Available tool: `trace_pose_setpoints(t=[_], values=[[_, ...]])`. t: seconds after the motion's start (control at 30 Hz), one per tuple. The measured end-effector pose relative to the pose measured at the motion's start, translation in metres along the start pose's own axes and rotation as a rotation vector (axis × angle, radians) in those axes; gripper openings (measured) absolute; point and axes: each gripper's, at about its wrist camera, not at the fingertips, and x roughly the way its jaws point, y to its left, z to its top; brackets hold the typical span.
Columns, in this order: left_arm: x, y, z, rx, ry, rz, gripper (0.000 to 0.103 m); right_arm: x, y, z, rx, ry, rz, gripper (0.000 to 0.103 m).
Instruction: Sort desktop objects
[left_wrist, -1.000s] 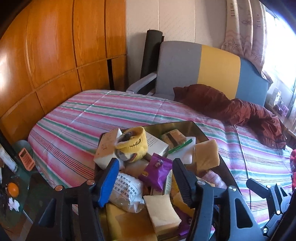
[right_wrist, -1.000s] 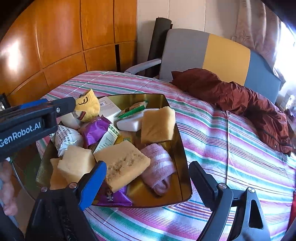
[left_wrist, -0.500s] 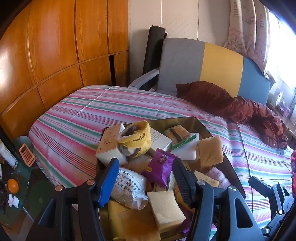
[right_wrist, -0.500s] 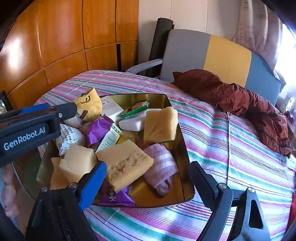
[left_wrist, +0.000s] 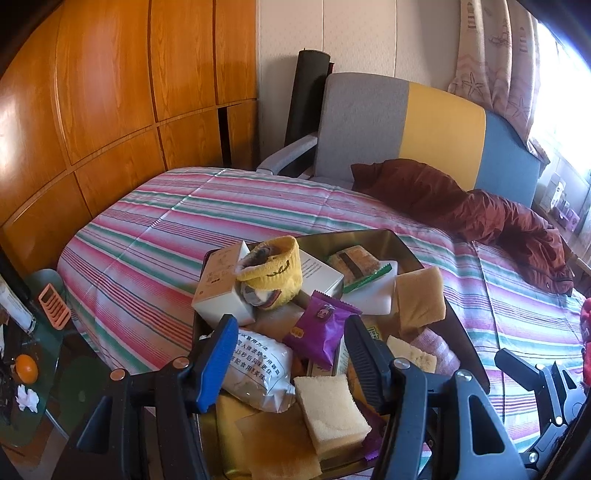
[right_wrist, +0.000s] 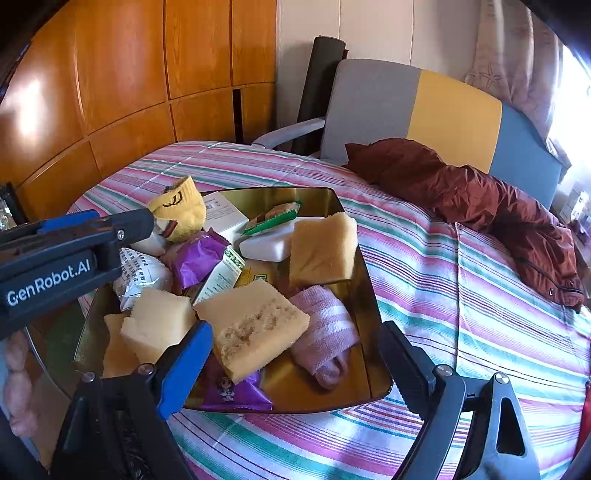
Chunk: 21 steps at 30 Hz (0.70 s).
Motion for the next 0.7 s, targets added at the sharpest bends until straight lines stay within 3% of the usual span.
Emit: trace_pose_setpoints(t=[0.7], values=[[0.0091, 0.0038, -0.0041, -0.013, 0.038, 0.008, 0.061, 0.0047, 0.0008, 0.0006, 0.021, 0.014, -0.029, 0.092]])
